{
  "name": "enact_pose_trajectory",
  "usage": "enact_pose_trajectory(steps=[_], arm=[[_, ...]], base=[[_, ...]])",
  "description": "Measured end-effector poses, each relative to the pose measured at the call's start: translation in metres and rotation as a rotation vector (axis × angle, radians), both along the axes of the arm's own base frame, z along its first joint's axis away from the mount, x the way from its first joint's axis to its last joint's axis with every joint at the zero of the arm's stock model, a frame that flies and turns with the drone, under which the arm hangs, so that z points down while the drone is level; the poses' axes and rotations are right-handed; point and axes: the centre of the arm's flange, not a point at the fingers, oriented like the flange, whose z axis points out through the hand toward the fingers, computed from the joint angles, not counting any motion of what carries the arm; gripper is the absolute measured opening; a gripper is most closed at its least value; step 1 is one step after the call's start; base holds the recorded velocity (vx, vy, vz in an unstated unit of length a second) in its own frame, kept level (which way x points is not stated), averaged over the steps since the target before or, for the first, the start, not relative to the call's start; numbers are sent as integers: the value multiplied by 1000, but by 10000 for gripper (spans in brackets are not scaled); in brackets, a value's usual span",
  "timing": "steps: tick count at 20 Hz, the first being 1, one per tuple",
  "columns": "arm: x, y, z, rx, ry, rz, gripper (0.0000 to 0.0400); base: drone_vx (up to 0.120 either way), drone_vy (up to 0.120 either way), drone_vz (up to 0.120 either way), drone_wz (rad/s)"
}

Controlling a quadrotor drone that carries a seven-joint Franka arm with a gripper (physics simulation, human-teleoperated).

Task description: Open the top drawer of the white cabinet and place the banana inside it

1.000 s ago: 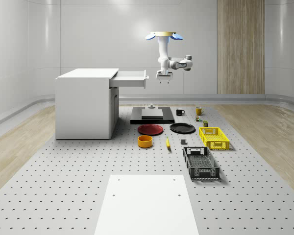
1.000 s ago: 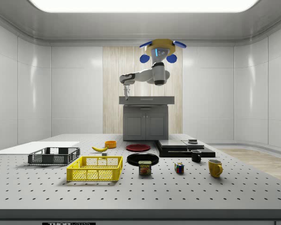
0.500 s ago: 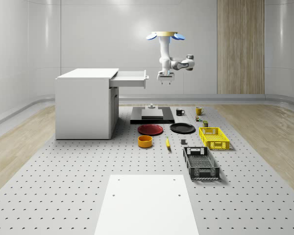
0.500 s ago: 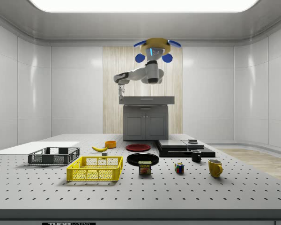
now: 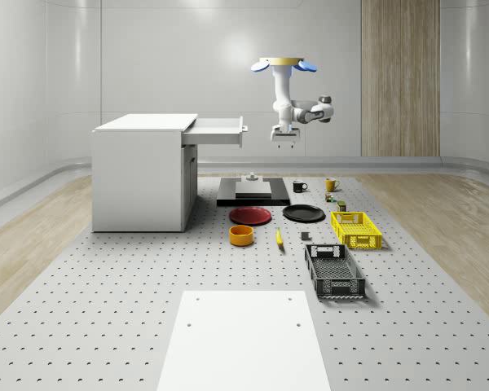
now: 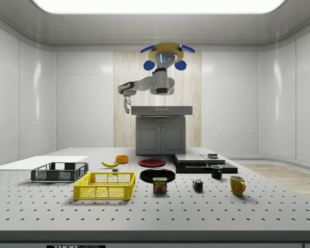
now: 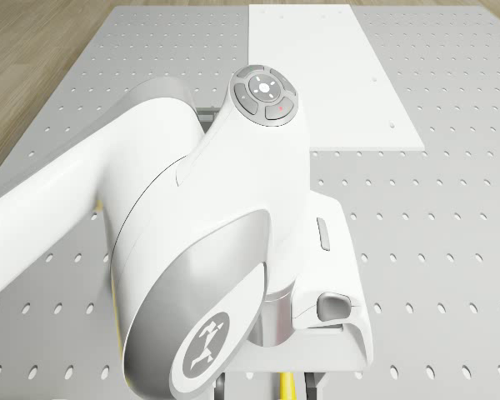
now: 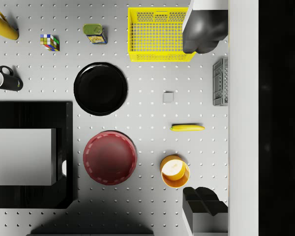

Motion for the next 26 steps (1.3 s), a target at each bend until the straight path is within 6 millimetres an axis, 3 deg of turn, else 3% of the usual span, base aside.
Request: enact_pose_trajectory(steps=[8,26], arm=[[0,0,0,0,0,0,400],[0,0,0,0,0,0,400]], base=[[0,0,-120,0],[120,0,-120,0]])
